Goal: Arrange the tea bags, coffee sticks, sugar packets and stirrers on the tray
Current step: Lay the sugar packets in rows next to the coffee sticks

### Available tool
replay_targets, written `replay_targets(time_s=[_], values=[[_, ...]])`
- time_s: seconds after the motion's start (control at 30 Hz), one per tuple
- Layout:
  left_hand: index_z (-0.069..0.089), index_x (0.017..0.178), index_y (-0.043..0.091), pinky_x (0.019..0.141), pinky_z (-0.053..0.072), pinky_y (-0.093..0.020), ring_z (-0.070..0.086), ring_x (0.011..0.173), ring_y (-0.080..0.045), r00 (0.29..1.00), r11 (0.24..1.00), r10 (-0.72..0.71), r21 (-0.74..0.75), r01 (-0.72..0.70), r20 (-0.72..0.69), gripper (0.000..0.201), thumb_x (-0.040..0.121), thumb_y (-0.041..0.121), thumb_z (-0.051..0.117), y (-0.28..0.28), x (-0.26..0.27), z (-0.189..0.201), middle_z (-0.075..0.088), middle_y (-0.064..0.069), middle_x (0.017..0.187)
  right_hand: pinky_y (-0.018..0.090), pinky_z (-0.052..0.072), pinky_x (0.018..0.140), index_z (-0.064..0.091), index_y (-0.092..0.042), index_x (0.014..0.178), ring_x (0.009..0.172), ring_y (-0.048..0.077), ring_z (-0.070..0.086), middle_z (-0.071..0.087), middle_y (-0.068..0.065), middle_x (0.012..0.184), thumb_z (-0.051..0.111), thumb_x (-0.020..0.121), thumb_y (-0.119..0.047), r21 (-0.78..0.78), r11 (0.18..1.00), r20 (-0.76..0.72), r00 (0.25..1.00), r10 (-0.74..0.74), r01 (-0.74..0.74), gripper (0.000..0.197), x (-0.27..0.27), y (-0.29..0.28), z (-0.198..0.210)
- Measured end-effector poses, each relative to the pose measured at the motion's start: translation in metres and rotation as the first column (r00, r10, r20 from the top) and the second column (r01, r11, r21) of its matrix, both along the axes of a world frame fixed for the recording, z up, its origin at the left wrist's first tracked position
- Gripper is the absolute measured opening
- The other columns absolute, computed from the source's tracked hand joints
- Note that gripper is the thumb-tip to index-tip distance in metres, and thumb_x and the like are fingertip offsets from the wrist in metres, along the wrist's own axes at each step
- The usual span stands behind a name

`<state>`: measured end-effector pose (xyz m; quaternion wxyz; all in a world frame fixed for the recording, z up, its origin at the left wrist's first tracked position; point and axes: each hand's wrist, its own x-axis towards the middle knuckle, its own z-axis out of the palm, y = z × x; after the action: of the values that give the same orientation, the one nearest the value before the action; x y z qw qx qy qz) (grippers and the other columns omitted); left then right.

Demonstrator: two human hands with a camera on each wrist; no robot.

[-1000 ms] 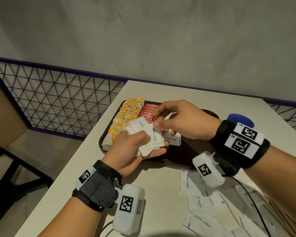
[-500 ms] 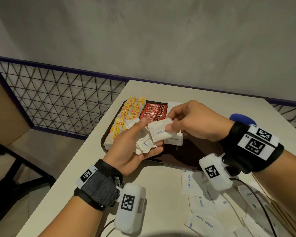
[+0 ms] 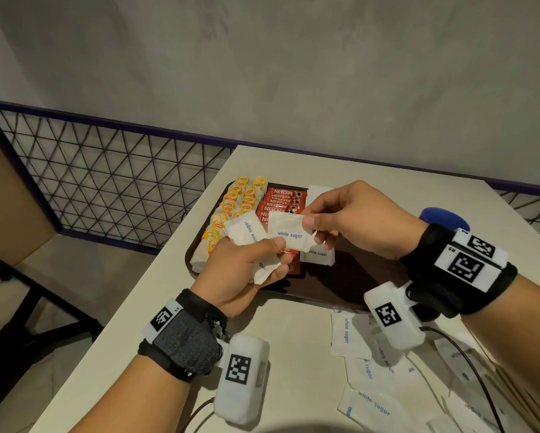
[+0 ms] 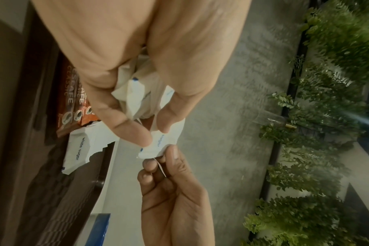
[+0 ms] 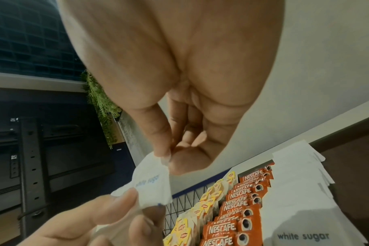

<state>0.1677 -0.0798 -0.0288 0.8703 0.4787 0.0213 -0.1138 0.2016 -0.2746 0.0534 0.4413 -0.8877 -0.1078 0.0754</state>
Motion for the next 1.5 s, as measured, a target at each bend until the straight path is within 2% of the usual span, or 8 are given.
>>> replay_targets(time_s=[0.07,0.23,0.5,0.77,0.93,1.0,1.27,1.5], values=[[0.065,0.121,0.007,0.058,0.059,-0.03,0.069,0.081,-0.026,0.999,1.0,0.024,-0.017,-0.025,-0.031,0.028,0.093,0.004,0.068,0.0,0.001,0.0,0.074,-0.019,0.115,0.019,0.056,0.06,0.08,-0.014,0.098,0.062,0.01,0.068,0.078,0.005,0.085,0.075,0.093,-0.018,-0.028,1.0,0.028,1.0,-0.007,0.007,0.008,0.003,-0.003,0.002],[0.069,0.093,0.009,0.057,0.058,-0.031,0.07,0.079,-0.028,0.996,0.998,0.061,-0.017,-0.062,-0.067,0.007,0.093,0.002,0.066,0.002,0.005,0.0,0.07,-0.013,0.087,0.025,0.057,0.062,0.081,-0.019,0.093,0.06,0.005,0.068,0.079,-0.003,0.079,0.078,0.092,-0.019,-0.098,0.994,0.023,0.998,-0.052,0.054,0.004,0.021,-0.019,0.002],[0.068,0.094,0.01,0.06,0.06,-0.033,0.071,0.073,-0.026,0.995,0.998,0.068,-0.013,-0.069,-0.07,0.009,0.096,0.003,0.063,0.0,0.003,0.002,0.07,-0.012,0.083,0.026,0.058,0.068,0.078,-0.014,0.094,0.073,0.012,0.07,0.08,0.004,0.092,0.077,0.092,-0.016,-0.396,0.918,-0.153,0.987,-0.042,-0.022,0.003,0.041,-0.036,-0.037],[0.069,0.093,0.011,0.057,0.059,-0.032,0.071,0.077,-0.027,0.996,0.998,0.057,0.006,-0.057,-0.073,0.006,0.095,0.006,0.065,0.0,0.003,0.002,0.071,-0.011,0.084,0.022,0.052,0.054,0.079,-0.009,0.091,0.064,0.012,0.067,0.08,0.002,0.081,0.078,0.089,-0.018,-0.525,0.848,-0.164,0.986,-0.024,-0.067,0.009,0.051,-0.027,-0.049],[0.067,0.097,0.011,0.057,0.059,-0.032,0.07,0.075,-0.026,0.996,0.999,0.05,-0.007,-0.05,-0.08,0.004,0.095,0.007,0.066,0.0,0.003,0.003,0.071,-0.011,0.083,0.036,0.062,0.072,0.076,-0.009,0.09,0.07,0.019,0.07,0.078,0.007,0.084,0.081,0.087,-0.025,-0.601,0.798,-0.121,0.992,-0.032,-0.048,0.017,0.055,-0.025,-0.051],[0.067,0.099,0.011,0.057,0.059,-0.032,0.07,0.075,-0.026,0.996,0.999,0.049,-0.008,-0.05,-0.08,0.005,0.095,0.008,0.067,0.001,0.003,0.003,0.071,-0.01,0.083,0.04,0.062,0.08,0.073,-0.011,0.092,0.081,0.022,0.072,0.076,0.007,0.09,0.082,0.085,-0.025,-0.611,0.791,-0.064,0.998,-0.008,-0.033,0.018,0.055,-0.026,-0.052],[0.067,0.097,0.011,0.056,0.059,-0.031,0.07,0.075,-0.026,0.996,0.999,0.048,-0.001,-0.048,-0.071,0.003,0.095,0.009,0.067,0.0,0.003,0.002,0.071,-0.011,0.084,0.019,0.048,0.073,0.073,-0.026,0.107,0.085,0.006,0.061,0.063,-0.013,0.092,0.091,0.073,-0.043,-0.652,0.739,-0.082,0.985,0.154,-0.17,0.042,0.053,-0.015,-0.054],[0.067,0.097,0.011,0.056,0.059,-0.031,0.07,0.074,-0.026,0.997,0.999,0.046,-0.006,-0.047,-0.068,0.003,0.095,0.008,0.066,0.0,0.003,0.002,0.071,-0.011,0.084,0.018,0.046,0.069,0.075,-0.02,0.104,0.081,0.005,0.06,0.066,-0.011,0.088,0.091,0.076,-0.038,-0.641,0.758,-0.059,0.992,0.113,-0.124,0.038,0.062,-0.012,-0.056]])
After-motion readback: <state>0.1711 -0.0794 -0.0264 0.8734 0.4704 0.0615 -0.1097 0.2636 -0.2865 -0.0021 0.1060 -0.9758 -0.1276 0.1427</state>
